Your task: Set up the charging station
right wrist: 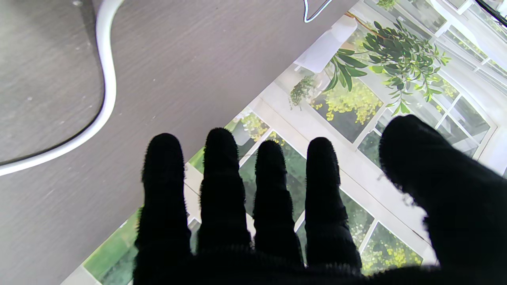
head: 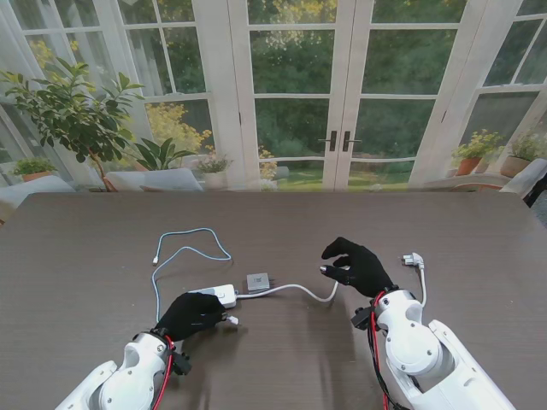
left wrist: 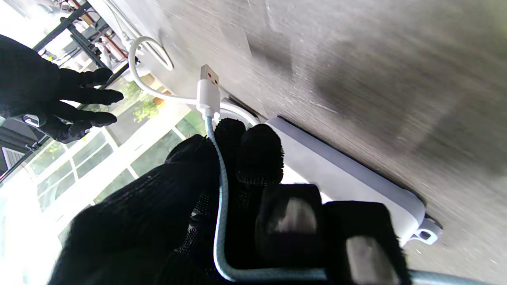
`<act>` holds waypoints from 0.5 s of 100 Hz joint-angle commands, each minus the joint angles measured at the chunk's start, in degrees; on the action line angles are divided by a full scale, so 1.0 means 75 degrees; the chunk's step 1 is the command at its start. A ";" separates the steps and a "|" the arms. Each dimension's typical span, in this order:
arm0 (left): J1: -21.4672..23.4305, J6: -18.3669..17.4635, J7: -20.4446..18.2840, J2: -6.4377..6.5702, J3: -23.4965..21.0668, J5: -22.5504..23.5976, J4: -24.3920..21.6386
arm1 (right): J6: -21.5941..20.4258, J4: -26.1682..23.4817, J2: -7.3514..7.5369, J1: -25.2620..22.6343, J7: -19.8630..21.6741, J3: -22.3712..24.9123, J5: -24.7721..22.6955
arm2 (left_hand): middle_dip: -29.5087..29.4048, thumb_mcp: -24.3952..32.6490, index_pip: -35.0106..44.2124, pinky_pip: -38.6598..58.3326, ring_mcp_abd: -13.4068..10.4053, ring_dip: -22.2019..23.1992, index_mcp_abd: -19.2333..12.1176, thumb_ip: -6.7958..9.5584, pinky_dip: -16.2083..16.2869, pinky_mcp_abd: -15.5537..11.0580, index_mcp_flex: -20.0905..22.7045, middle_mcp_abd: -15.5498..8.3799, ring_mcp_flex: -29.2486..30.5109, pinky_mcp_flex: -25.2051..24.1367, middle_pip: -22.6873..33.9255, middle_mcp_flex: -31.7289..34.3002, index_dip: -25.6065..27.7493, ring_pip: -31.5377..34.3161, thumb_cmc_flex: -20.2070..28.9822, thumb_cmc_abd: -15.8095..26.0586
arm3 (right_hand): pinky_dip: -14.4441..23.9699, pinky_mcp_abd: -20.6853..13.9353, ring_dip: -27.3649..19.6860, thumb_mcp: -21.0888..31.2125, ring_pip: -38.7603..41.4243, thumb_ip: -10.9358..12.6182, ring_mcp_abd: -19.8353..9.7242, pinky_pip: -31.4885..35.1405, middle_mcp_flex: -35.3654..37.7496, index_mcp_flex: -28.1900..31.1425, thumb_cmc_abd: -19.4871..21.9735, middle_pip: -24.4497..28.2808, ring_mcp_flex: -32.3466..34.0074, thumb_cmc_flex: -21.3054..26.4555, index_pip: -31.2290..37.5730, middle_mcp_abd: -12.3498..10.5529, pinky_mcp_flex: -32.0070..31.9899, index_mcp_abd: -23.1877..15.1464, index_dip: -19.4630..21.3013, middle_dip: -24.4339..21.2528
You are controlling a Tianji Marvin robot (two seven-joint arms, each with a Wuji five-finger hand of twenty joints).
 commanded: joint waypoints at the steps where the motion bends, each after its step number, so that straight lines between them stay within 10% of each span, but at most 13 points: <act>1: 0.0092 0.0001 -0.0239 -0.0016 -0.0062 -0.0089 -0.0114 | -0.0039 -0.0010 -0.0032 -0.0029 0.0113 -0.0031 0.0007 | -0.0197 0.0454 0.0022 0.1138 0.0830 -0.0461 -0.0555 0.0044 -0.1018 0.0523 -0.0073 0.0250 0.0166 -0.0015 -0.0144 0.0422 0.0245 -0.1173 0.0962 0.0154 | 0.0104 -0.0019 -0.0358 -0.0084 -0.0047 0.0174 -0.0033 -0.0140 0.0092 -0.0031 0.0022 -0.0066 0.0149 -0.0209 -0.3271 -0.0009 0.0037 0.0053 -0.0053 -0.0073; 11: 0.0164 -0.0005 -0.0552 0.0032 -0.0140 -0.0255 -0.0258 | -0.0047 -0.0008 -0.0030 -0.0030 0.0116 -0.0039 0.0006 | -0.0079 0.0125 -0.0033 -0.0799 0.1513 -0.0597 -0.0426 0.0279 -0.2159 0.2264 -0.0004 0.0406 -0.0171 -0.0540 -0.0643 0.0061 0.0795 -0.3951 0.1514 0.0654 | 0.0103 -0.0027 -0.0359 -0.0087 -0.0049 0.0174 -0.0033 -0.0139 0.0088 -0.0030 0.0031 -0.0069 0.0146 -0.0209 -0.3272 -0.0009 0.0039 0.0052 -0.0054 -0.0074; 32: 0.0261 0.0226 -0.1020 0.0042 -0.0206 -0.0978 -0.0506 | -0.0053 -0.0008 -0.0031 -0.0032 0.0114 -0.0050 0.0008 | -0.0713 0.0245 0.2108 -0.2123 0.2264 -0.0135 0.0565 0.1184 -0.1771 0.3368 -0.0226 0.1150 -0.0811 -0.1746 -0.0651 -0.0355 0.2210 -0.4909 0.2337 0.1564 | 0.0102 -0.0031 -0.0358 -0.0090 -0.0046 0.0176 -0.0047 -0.0133 0.0090 -0.0025 0.0055 -0.0066 0.0155 -0.0207 -0.3269 -0.0008 0.0045 0.0053 -0.0053 -0.0072; 50: 0.0276 0.0396 -0.1058 0.0062 -0.0192 -0.0871 -0.0602 | -0.0049 -0.0008 -0.0031 -0.0034 0.0119 -0.0055 0.0013 | -0.0461 0.1440 0.4346 -0.1786 0.2158 -0.0220 0.0240 0.1159 -0.1858 0.3511 0.0312 0.0895 -0.0227 -0.0885 0.0052 0.0103 0.2931 -0.4500 0.2633 0.1199 | 0.0099 -0.0035 -0.0356 -0.0098 -0.0043 0.0180 -0.0027 -0.0133 0.0083 -0.0014 0.0079 -0.0066 0.0160 -0.0200 -0.3266 -0.0003 0.0042 0.0064 -0.0052 -0.0073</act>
